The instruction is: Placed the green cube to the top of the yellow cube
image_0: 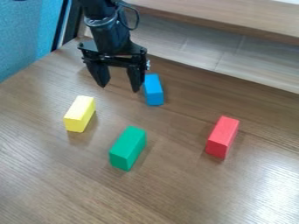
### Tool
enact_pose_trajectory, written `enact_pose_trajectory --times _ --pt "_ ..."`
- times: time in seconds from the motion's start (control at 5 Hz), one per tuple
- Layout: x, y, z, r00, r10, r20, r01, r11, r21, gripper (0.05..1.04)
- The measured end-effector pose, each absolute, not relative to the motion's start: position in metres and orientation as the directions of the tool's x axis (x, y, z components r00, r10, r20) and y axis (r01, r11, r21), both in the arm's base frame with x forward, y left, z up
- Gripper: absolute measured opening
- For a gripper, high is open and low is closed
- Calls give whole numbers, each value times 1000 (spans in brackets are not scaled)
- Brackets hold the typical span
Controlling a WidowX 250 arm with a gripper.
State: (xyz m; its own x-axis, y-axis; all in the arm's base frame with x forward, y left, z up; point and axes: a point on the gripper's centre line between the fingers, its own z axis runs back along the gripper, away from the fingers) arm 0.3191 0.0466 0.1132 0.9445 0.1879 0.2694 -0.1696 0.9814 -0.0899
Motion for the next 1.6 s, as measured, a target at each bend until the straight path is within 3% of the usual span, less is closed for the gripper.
enact_pose_trajectory --times 0.4,1.0,1.6 --pt "310 42 88 961 203 190 -185 977 -105 999" --pt "289 15 60 975 164 147 -141 977 -157 999" --pt "267 12 33 983 166 74 -158 982 -106 966"
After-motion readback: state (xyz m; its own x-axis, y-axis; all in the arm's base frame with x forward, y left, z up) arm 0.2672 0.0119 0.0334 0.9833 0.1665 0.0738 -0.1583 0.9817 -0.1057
